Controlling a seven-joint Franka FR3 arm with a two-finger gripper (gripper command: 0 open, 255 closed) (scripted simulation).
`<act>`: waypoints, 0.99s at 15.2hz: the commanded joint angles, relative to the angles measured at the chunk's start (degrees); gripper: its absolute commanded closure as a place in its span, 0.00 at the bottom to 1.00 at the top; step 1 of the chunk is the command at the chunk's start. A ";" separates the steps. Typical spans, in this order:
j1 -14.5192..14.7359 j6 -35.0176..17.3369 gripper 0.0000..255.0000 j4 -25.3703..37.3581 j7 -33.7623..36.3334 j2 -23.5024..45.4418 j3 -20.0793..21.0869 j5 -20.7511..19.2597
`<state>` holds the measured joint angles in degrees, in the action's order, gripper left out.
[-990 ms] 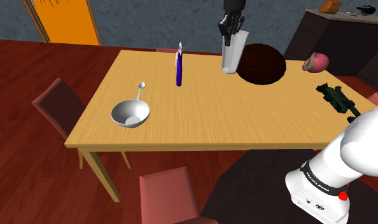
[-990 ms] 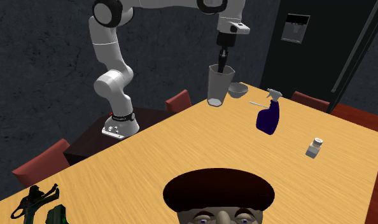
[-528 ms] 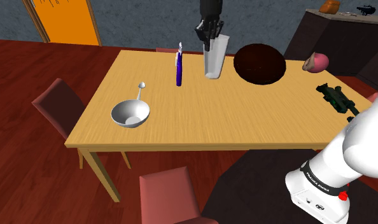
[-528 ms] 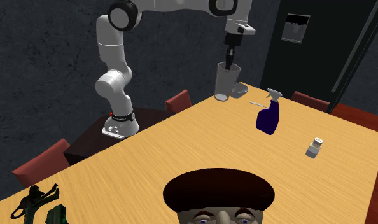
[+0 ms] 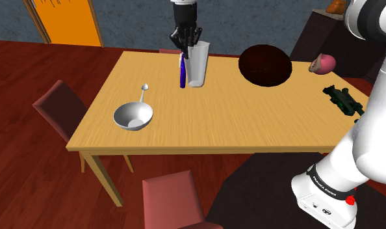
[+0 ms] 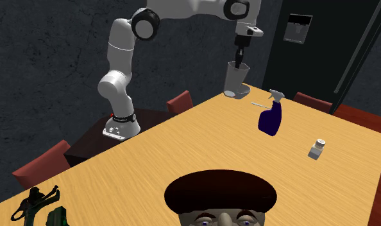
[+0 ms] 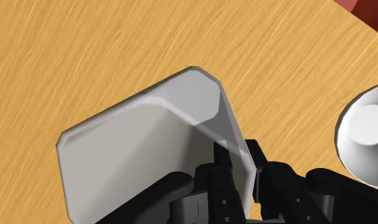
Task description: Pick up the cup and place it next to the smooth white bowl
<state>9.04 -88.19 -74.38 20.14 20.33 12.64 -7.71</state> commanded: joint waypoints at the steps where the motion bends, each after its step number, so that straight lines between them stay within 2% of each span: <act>1: 1.87 0.91 1.00 4.84 1.97 4.11 0.46 -0.80; 3: 3.94 2.67 1.00 10.79 3.62 8.48 0.72 -1.62; 15: 2.96 -7.41 1.00 -0.76 4.32 7.05 0.64 -1.41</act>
<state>12.04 -94.82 -74.46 24.41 27.33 13.29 -9.09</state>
